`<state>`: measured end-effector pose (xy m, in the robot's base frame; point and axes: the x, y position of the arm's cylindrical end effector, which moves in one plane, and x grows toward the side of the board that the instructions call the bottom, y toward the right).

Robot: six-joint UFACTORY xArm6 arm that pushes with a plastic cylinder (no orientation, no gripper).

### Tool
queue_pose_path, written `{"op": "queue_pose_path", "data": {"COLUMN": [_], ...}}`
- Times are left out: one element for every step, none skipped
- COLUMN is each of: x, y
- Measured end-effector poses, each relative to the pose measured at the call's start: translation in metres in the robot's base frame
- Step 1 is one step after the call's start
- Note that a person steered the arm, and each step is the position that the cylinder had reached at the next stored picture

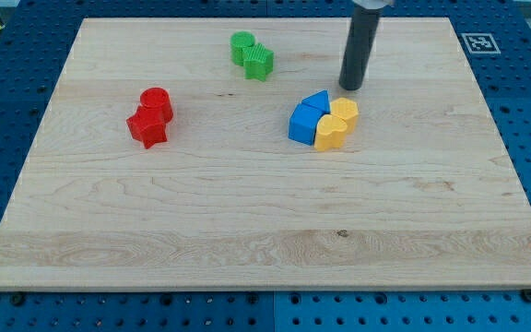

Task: Move the red star along with red circle towards top left

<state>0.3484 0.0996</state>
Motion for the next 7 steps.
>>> {"op": "queue_pose_path", "data": {"x": [0.003, 0.001, 0.026, 0.091, 0.133, 0.140, 0.123], "y": [-0.058, -0.116, -0.151, -0.162, -0.173, -0.225, -0.262]}}
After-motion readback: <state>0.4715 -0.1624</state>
